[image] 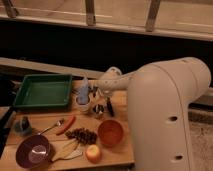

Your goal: Place brush in purple bowl

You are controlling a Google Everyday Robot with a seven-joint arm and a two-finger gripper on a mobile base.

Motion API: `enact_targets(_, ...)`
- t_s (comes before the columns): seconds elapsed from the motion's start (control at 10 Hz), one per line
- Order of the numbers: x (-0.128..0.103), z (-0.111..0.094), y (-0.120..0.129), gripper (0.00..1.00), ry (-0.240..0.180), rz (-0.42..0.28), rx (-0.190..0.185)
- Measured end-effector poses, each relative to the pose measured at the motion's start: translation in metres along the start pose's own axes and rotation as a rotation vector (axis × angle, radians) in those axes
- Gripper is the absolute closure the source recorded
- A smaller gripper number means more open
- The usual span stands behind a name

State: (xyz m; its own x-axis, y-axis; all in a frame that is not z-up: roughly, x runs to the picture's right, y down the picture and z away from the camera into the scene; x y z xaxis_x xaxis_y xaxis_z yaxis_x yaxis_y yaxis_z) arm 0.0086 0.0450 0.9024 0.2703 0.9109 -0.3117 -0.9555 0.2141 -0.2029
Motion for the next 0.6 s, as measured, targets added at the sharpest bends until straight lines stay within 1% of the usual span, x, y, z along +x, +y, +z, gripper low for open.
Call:
enact_targets(0.3,-0.005,0.013,-0.021,0.39,0.025,0.027,0.027)
enact_targets(0.4,-0.001,0.021,-0.025,0.39,0.044,0.037,0.030)
enact_targets(0.6,0.005,0.034,-0.022,0.39,0.071,0.045,0.024)
